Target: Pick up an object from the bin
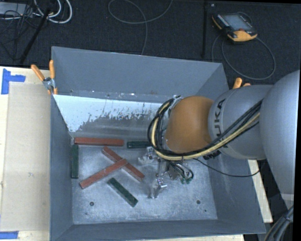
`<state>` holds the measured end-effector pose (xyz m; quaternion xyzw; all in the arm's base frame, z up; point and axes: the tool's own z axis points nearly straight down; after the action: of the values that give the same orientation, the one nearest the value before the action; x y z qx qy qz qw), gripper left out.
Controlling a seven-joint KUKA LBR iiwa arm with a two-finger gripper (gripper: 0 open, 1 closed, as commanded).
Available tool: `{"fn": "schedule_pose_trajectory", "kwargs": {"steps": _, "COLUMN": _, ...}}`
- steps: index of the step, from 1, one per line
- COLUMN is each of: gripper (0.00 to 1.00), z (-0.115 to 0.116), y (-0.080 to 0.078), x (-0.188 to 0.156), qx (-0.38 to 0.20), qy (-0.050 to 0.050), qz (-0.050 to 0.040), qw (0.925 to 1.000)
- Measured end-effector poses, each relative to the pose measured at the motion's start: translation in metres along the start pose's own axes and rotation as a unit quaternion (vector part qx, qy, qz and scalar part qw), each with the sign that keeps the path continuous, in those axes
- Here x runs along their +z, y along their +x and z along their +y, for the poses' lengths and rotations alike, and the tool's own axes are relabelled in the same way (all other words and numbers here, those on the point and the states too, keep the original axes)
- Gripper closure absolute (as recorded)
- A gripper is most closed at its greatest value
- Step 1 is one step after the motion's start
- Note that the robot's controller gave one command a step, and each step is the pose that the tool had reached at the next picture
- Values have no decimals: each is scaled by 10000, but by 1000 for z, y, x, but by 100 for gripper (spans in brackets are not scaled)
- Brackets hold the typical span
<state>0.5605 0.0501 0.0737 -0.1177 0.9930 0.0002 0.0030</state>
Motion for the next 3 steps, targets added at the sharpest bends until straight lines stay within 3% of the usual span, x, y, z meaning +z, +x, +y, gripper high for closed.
{"fn": "schedule_pose_trajectory", "kwargs": {"steps": 1, "gripper": 0, "z": 0, "y": 0, "x": 0, "qx": -1, "qy": 0, "qz": -1, "qw": 10000}}
{"fn": "schedule_pose_trajectory", "kwargs": {"steps": 2, "gripper": 100, "z": 53, "y": -15, "x": -3, "qx": 191, "qy": 1, "qz": -65, "qw": 9998}}
{"fn": "schedule_pose_trajectory", "kwargs": {"steps": 3, "gripper": 100, "z": 53, "y": -15, "x": -3, "qx": 188, "qy": 2, "qz": -65, "qw": 9998}}
